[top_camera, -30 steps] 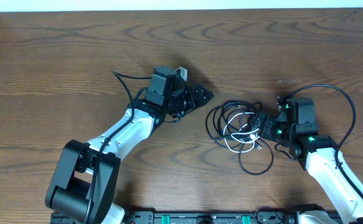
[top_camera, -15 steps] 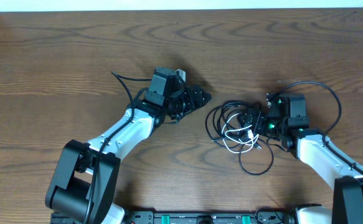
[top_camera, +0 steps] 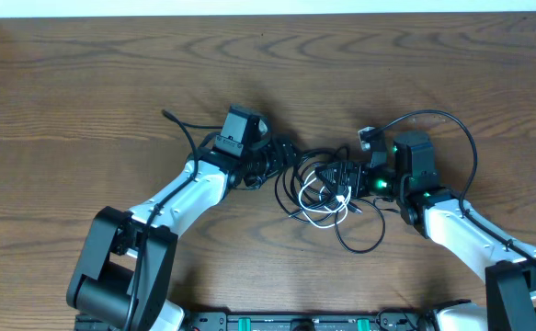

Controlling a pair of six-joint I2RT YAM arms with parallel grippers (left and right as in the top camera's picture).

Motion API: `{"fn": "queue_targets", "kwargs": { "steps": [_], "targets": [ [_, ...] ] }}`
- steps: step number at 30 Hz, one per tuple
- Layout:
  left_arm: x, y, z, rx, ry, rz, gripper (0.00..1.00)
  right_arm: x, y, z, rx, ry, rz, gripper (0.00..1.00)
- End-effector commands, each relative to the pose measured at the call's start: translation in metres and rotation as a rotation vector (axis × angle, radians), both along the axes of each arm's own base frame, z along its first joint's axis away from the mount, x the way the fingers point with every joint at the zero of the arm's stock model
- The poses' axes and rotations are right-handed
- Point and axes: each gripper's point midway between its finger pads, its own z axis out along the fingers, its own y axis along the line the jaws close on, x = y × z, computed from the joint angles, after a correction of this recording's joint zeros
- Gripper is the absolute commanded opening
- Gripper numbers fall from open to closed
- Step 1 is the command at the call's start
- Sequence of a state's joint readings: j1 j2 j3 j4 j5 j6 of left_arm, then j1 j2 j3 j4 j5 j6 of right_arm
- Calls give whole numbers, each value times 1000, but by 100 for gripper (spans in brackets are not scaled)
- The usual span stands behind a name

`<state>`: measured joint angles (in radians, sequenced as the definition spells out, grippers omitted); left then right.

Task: Untangle cables

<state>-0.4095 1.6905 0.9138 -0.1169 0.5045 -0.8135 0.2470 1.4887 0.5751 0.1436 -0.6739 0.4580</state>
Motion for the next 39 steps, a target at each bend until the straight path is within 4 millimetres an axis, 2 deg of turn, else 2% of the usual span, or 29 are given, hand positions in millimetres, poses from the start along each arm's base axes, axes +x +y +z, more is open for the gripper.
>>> {"fn": "queue_targets", "kwargs": {
  "steps": [1,5,12,14,19,23,32,39],
  "targets": [
    [6,10,0,62,-30,29,80,-2,4,2,13,-6,32,98],
    [6,15,-4,130,-96,-52,80,-4,4,0,9,8,32,98],
    [5,15,-9,317,-300,-314,80,-4,2,-3,-4,15,22,98],
    [4,12,-12,463,-401,-422,80,-5,2,-3,-3,23,19,99],
    [-3,-5,-11,558,-503,-554,80,-5,1,-4,0,35,13,99],
    [0,-1,-17,614,-506,-548,80,-7,1,-5,-1,42,14,99],
    [8,-8,-47,614,-493,-553,79,-8,1,-6,-4,49,14,99],
    [4,-5,-62,627,-455,-569,59,-9,1,-7,-5,57,14,99]
  ]
}}
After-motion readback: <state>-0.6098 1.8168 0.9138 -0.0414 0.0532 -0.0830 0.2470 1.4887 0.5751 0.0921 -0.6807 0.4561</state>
